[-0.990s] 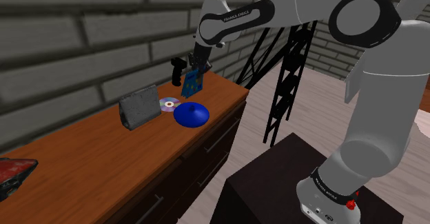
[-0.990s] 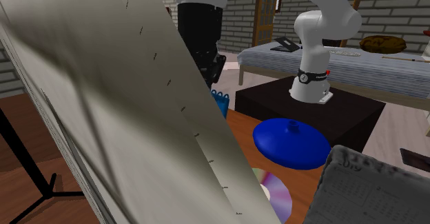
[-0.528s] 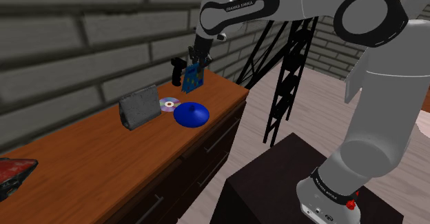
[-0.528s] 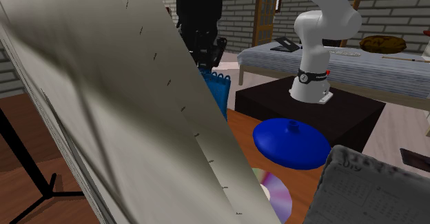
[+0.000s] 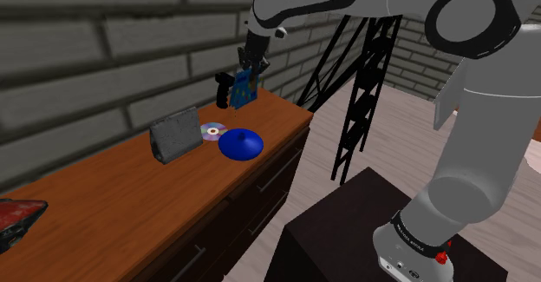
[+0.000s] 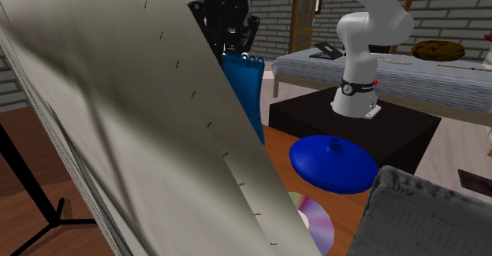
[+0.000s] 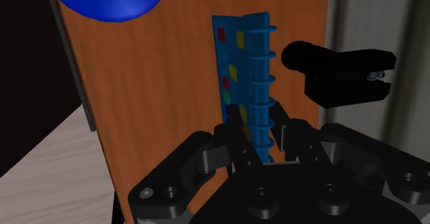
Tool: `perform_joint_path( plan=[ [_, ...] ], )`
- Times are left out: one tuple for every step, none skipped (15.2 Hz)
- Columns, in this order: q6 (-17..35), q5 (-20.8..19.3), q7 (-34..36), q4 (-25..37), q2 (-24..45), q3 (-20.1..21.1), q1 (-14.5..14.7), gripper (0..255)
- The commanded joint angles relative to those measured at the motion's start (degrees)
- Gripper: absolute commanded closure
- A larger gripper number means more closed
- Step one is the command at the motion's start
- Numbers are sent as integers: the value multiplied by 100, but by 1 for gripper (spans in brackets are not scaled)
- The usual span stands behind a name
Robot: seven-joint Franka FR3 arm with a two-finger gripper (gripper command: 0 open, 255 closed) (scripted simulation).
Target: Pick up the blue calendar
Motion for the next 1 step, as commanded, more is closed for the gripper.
perform_joint_path(
  plan=[
    [-40,6,1,15,-27,4,0,255]
  ],
)
